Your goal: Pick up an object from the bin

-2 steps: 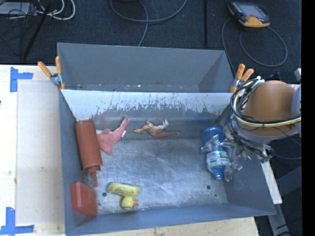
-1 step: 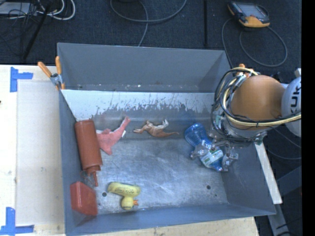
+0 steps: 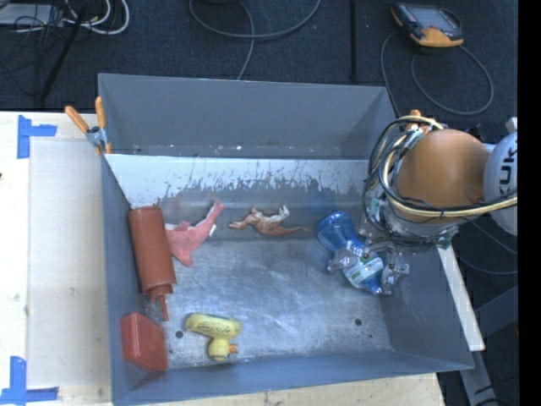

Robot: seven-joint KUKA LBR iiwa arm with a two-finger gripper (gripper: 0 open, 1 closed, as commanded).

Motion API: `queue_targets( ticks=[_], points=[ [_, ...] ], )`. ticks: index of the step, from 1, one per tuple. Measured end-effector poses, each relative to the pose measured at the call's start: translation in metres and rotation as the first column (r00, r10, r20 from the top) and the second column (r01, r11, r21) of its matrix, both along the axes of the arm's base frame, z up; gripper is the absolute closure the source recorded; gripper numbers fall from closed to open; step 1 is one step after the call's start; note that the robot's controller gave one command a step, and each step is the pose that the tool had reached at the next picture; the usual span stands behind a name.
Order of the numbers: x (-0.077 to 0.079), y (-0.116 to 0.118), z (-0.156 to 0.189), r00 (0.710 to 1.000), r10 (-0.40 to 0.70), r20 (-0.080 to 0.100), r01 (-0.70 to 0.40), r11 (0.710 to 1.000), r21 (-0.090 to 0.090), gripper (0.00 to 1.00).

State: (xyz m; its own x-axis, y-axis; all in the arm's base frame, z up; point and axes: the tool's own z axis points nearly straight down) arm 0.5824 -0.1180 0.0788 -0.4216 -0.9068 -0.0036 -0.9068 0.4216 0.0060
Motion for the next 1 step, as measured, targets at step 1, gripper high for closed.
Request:
queue_targets(
  ticks=[1],
  points=[
    [0.0001,0.0000,0.0011,1.000,-0.001,0.002,0.001,1.000,0.000,1.00]
  ],
)
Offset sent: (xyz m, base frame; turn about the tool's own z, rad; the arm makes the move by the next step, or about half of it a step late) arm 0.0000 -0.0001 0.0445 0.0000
